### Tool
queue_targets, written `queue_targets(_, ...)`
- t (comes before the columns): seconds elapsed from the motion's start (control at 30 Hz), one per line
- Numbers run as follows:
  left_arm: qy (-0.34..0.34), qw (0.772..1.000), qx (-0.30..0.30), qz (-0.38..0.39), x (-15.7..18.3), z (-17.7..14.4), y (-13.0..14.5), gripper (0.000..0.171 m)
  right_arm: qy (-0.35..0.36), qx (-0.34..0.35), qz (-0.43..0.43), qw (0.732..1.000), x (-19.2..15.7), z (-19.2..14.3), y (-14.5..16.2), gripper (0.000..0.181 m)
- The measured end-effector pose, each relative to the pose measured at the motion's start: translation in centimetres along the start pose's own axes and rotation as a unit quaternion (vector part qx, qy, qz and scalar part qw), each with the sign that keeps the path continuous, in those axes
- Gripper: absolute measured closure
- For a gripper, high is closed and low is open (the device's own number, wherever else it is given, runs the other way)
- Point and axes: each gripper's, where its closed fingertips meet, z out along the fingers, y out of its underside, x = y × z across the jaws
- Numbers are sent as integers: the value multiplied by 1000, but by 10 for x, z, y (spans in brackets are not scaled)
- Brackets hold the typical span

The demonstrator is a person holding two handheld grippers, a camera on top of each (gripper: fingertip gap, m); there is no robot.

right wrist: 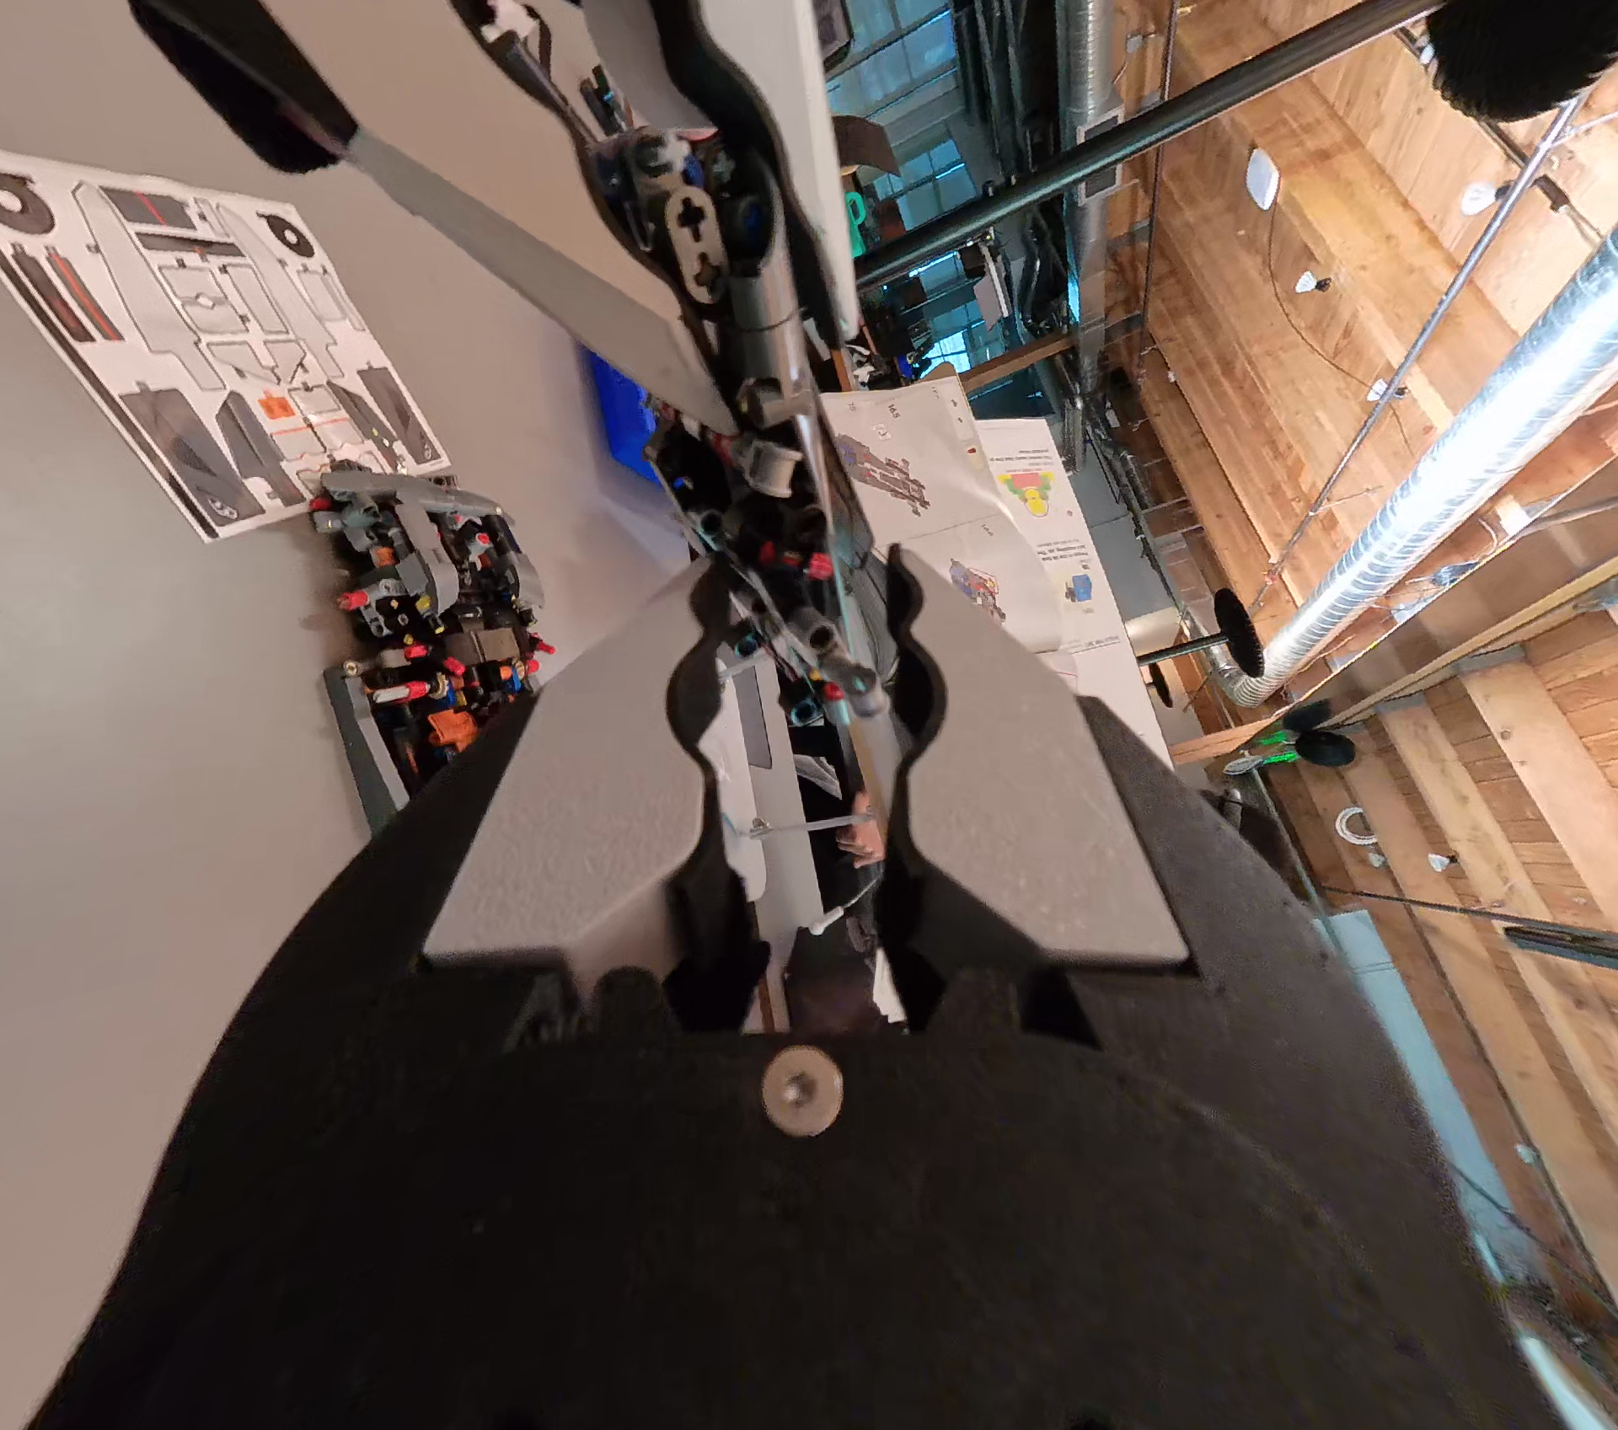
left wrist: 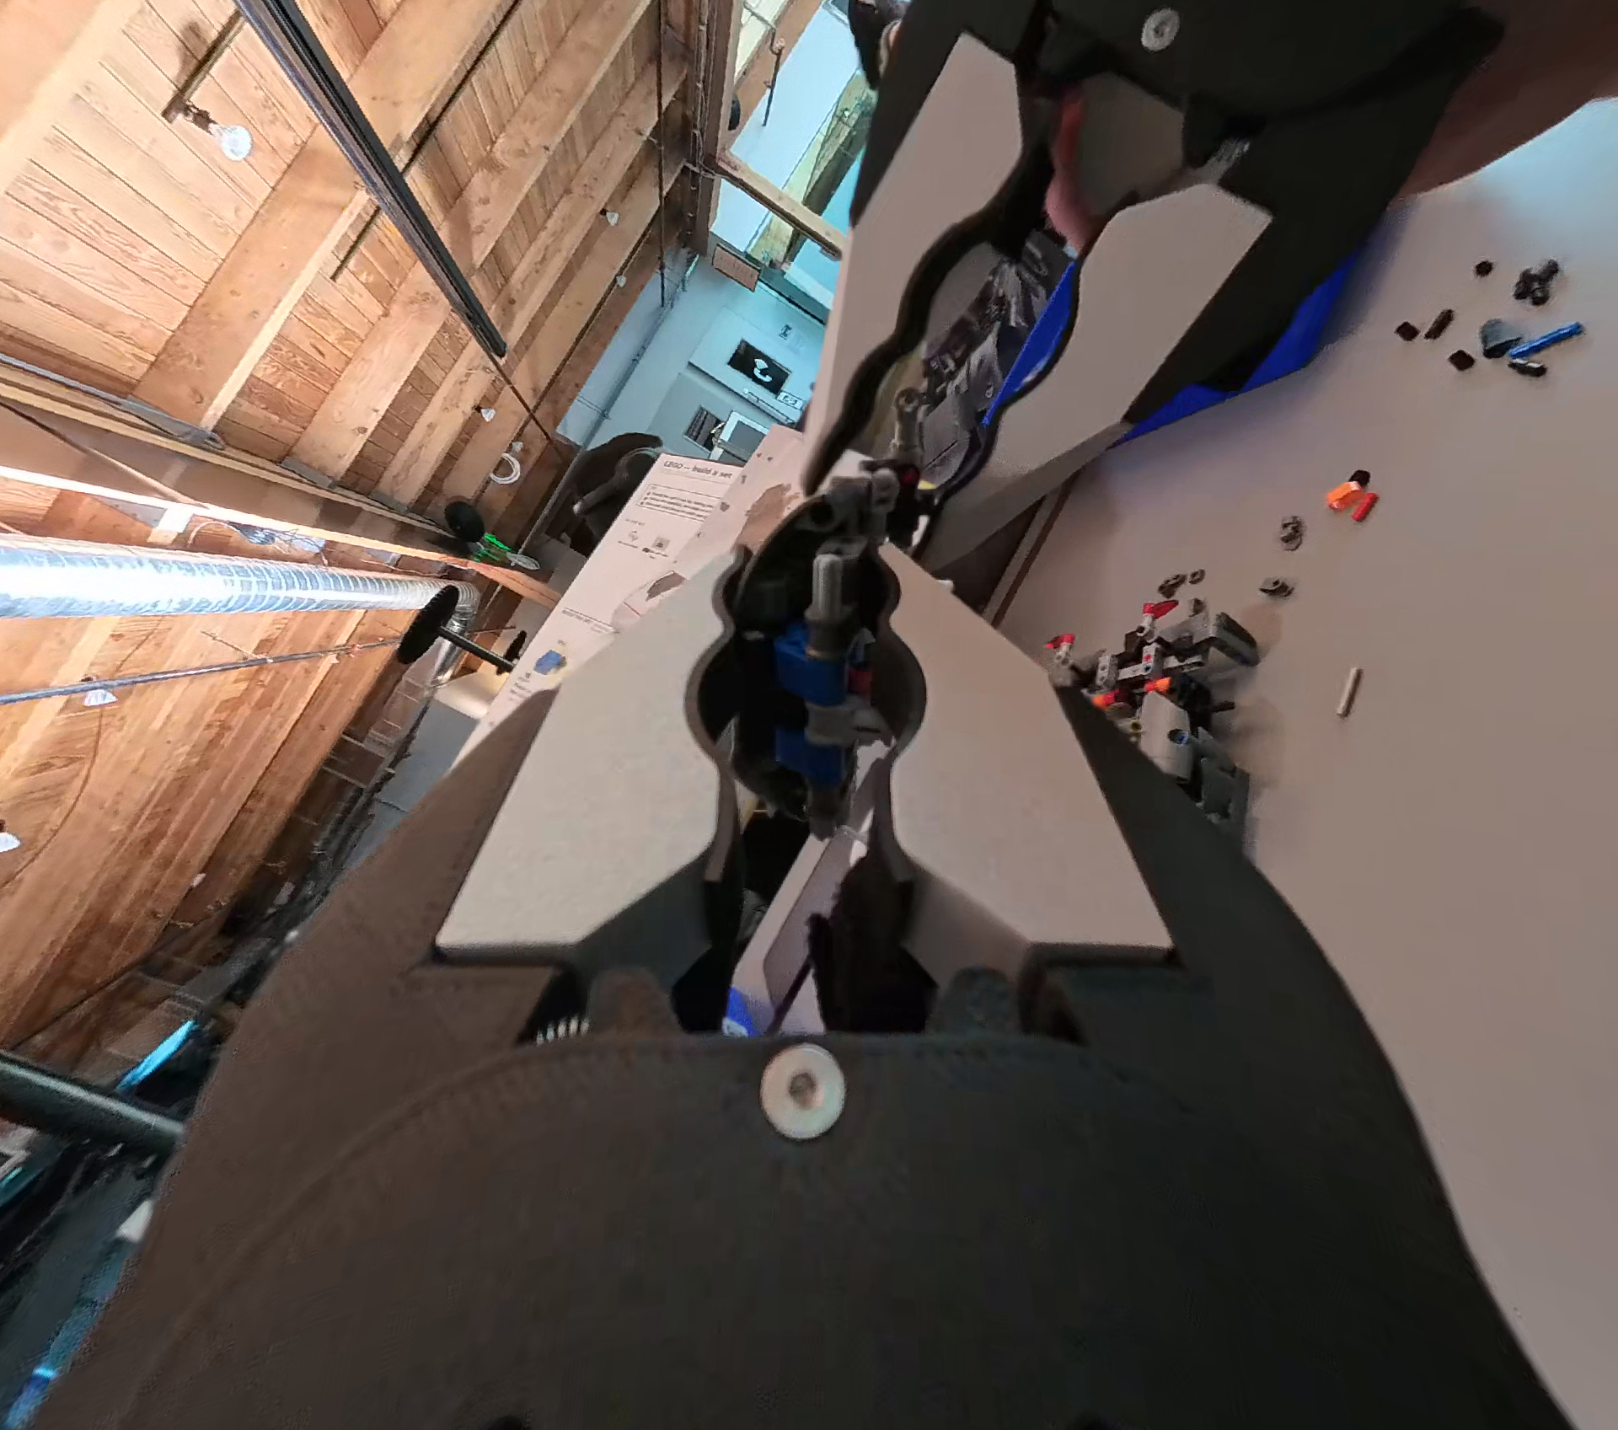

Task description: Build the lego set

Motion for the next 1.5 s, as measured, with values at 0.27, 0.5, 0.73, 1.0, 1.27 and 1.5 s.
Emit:
queue_targets(0.27, -14, 1000, 22, 6, -18, -2, -1, 149, 28, 41, 104, 993, 29, -22, 10, 132)
queue_targets(0.5, -14, 999, 48, -10, -30, -4, -6, 149, 15, 43, 137, 990, 24, -23, 24, 133)
queue_targets(0.73, 6, 999, 42, 12, -19, 0, -10, 149, 8, 68, 127, 990, 23, -18, 7, 146)
queue_targets(1.0, 14, 999, 38, 20, -13, 5, -9, 149, 0, 63, 110, 992, 20, -16, 9, 166)
queue_targets(1.27, -1, 999, 34, 10, -16, 12, -5, 149, 20, 59, 108, 992, 24, -16, 13, 167)
queue_targets(1.5, -9, 1000, 29, 7, -14, 19, 0, 149, 28, 55, 113, 992, 25, -14, 21, 167)
